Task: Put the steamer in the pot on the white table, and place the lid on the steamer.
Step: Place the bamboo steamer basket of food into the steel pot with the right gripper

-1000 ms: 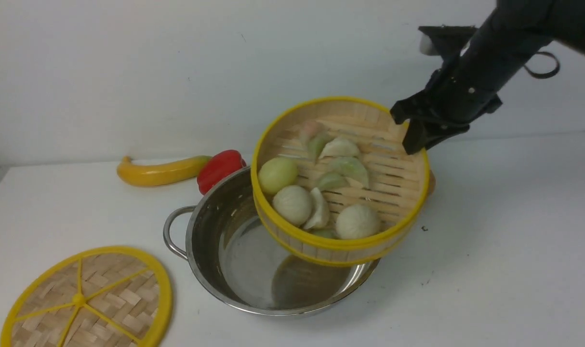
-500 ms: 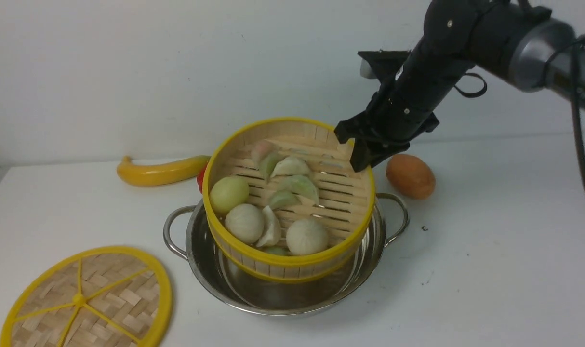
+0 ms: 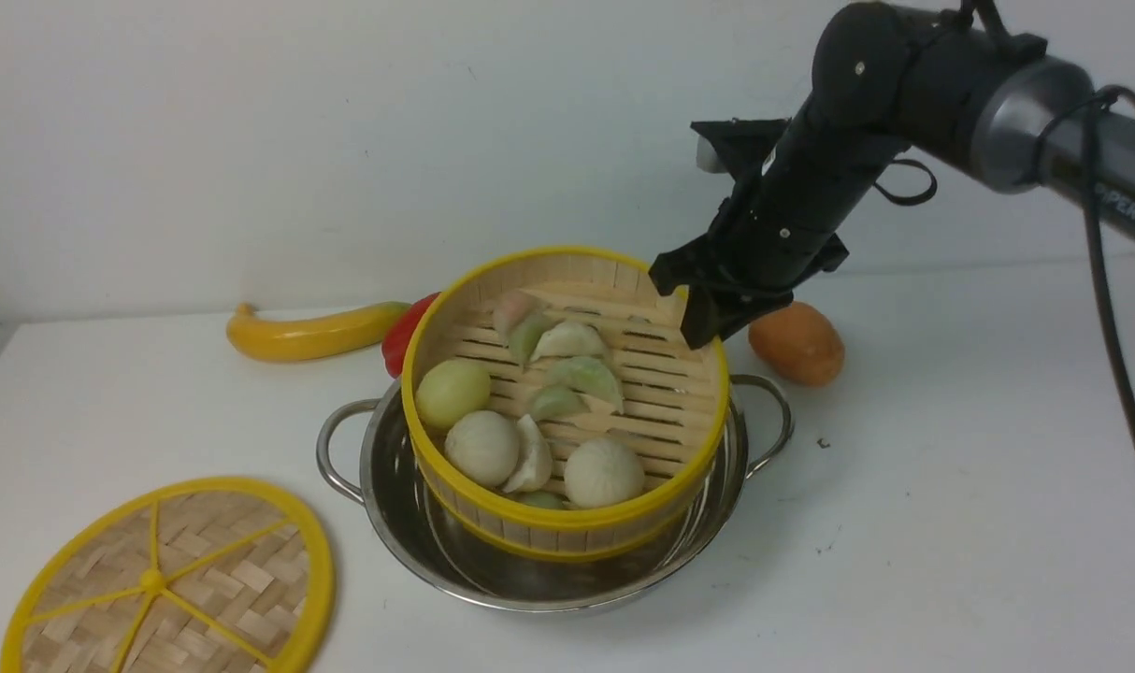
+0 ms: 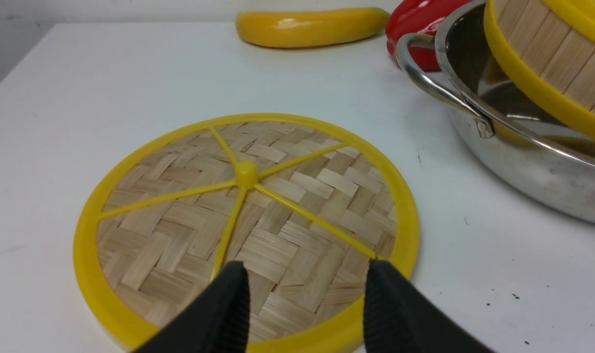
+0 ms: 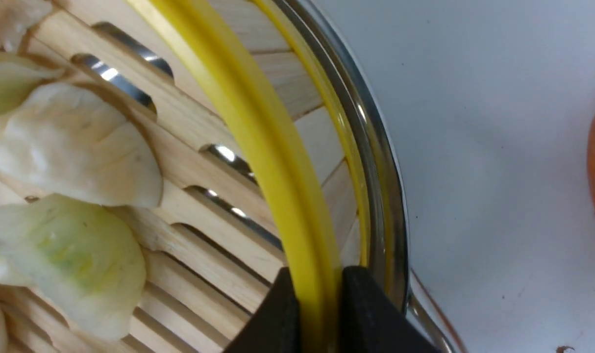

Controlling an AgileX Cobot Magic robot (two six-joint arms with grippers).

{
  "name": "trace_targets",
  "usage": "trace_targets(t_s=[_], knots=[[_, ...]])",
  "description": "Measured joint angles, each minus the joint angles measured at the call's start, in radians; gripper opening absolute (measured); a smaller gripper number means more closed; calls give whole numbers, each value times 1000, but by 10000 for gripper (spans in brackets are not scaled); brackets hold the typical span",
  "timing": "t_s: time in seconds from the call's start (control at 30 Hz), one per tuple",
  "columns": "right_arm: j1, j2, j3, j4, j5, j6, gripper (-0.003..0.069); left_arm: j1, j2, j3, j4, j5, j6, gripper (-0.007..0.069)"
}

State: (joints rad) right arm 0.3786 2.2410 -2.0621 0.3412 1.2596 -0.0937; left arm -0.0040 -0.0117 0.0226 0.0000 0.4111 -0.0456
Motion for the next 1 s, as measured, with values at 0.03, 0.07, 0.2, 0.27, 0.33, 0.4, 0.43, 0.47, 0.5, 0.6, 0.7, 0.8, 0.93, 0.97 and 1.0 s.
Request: trace_targets(t_s=[0.03, 0.07, 0.2, 0.27, 0.33, 0.4, 0.43, 0.47, 0.5, 0.6, 0.7, 0.8, 0.93, 0.97, 1.0], knots=[[2, 6, 0, -3, -1, -4, 73, 0, 0, 0, 0, 0, 0, 311], [6, 13, 0, -4, -2, -10, 73, 0, 0, 0, 0, 0, 0, 311], [15, 37, 0, -6, -2, -15, 73, 0, 0, 0, 0, 0, 0, 311], [15, 48, 0, -6, -2, -15, 73, 0, 0, 0, 0, 0, 0, 311], [15, 56, 0, -7, -2, -15, 73, 0, 0, 0, 0, 0, 0, 311], [15, 65, 0, -9, -4, -15, 73, 0, 0, 0, 0, 0, 0, 311], [15, 67, 0, -9, -5, -15, 73, 0, 0, 0, 0, 0, 0, 311], [15, 69, 0, -9, -8, -15, 73, 0, 0, 0, 0, 0, 0, 311], [15, 72, 0, -8, -11, -17, 73, 0, 0, 0, 0, 0, 0, 311], [15, 72, 0, -7, -12, -31, 73, 0, 0, 0, 0, 0, 0, 311], [15, 72, 0, -5, -14, -42, 73, 0, 0, 0, 0, 0, 0, 311], [15, 72, 0, -4, -14, -44, 85, 0, 0, 0, 0, 0, 0, 311], [15, 72, -4, 23, -17, -52, 207, 0, 0, 0, 0, 0, 0, 311], [15, 72, -5, 24, -17, -52, 214, 0, 0, 0, 0, 0, 0, 311], [15, 72, -7, 27, -17, -53, 247, 0, 0, 0, 0, 0, 0, 311]])
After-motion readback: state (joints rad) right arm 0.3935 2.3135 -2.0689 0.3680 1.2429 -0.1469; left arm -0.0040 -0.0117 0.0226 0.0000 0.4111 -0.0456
